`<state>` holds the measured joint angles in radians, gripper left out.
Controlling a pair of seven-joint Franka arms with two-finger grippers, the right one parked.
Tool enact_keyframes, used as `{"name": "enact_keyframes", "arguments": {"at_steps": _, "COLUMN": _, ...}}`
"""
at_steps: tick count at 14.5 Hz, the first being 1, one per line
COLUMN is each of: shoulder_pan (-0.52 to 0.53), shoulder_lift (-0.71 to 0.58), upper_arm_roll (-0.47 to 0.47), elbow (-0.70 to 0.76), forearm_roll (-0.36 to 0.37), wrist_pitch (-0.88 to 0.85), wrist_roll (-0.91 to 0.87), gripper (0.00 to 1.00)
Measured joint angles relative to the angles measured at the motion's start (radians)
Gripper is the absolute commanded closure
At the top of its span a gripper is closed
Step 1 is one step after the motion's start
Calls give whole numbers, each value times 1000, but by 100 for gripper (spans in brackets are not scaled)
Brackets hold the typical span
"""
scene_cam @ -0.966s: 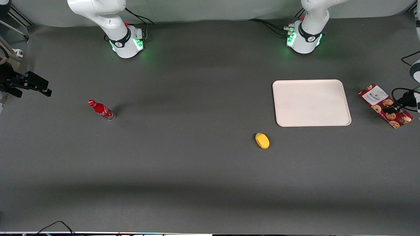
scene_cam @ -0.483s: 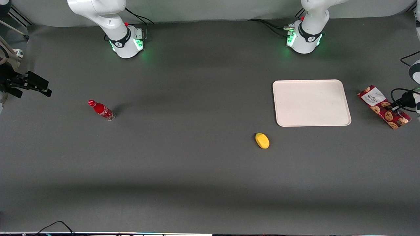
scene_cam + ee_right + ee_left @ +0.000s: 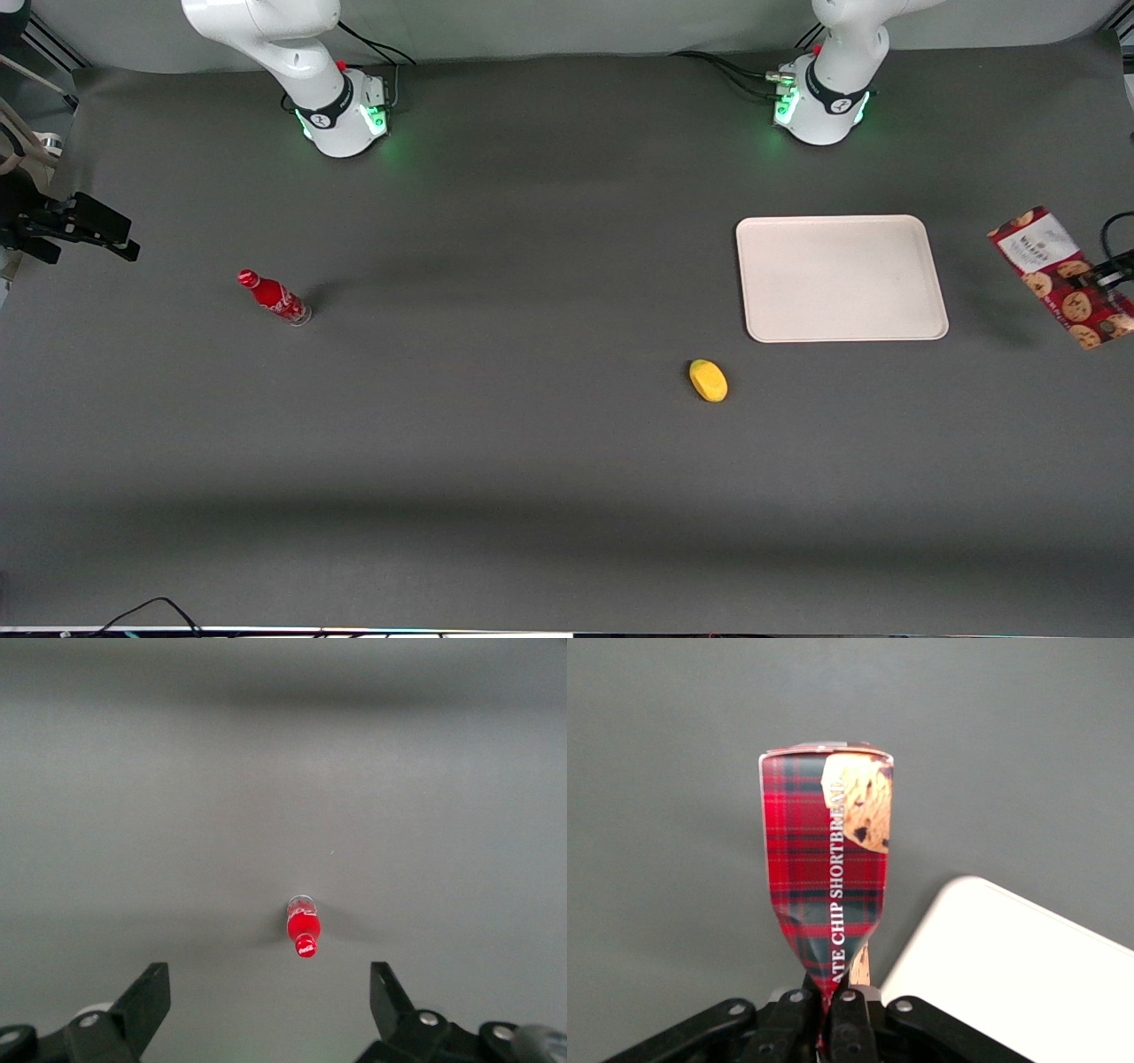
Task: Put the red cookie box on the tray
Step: 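Lift the cookie box upright and carry it over the white tray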
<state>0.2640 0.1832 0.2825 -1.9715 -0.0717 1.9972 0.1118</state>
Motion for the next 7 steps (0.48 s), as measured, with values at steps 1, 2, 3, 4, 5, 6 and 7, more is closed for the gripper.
{"name": "enact_keyframes", "arguments": {"at_steps": 1, "shoulder_pan": -2, "shoulder_lift": -38, "upper_arm_roll": -22, "elbow": 19, "forearm_roll": 29, "wrist_pitch": -50, "wrist_roll": -12, "gripper": 100}}
{"name": "enact_keyframes", "arguments": {"at_steps": 2, "shoulder_pan": -5, "shoulder_lift": -73, "upper_arm_roll": -47, "elbow": 31, "forearm_roll": 59, "wrist_pitch": -90, "wrist_roll": -21, "gripper": 100}}
{"name": "enact_keyframes", "arguments": {"at_steps": 3, "shoulder_pan": -10, "shoulder_lift": -106, "upper_arm_roll": -73, "elbow": 38, "forearm_roll": 81, "wrist_pitch": -123, "wrist_roll": -29, "gripper": 100}}
{"name": "enact_keyframes", "arguments": {"at_steps": 4, "shoulder_pan": -14, "shoulder_lift": -139, "upper_arm_roll": -104, "elbow": 40, "forearm_roll": 94, "wrist_pitch": -153, "wrist_roll": -35, "gripper": 100}}
{"name": "enact_keyframes", "arguments": {"at_steps": 5, "shoulder_pan": -17, "shoulder_lift": -172, "upper_arm_roll": -132, "elbow": 40, "forearm_roll": 100, "wrist_pitch": -182, "wrist_roll": -39, "gripper": 100}}
{"name": "enact_keyframes", "arguments": {"at_steps": 6, "shoulder_pan": -20, "shoulder_lift": -201, "upper_arm_roll": -156, "elbow": 36, "forearm_roll": 106, "wrist_pitch": -208, "wrist_roll": -42, "gripper": 100}}
{"name": "enact_keyframes", "arguments": {"at_steps": 7, "shoulder_pan": -21, "shoulder_lift": -232, "upper_arm_roll": -180, "elbow": 20, "forearm_roll": 119, "wrist_pitch": -227, "wrist_roll": -43, "gripper": 100}}
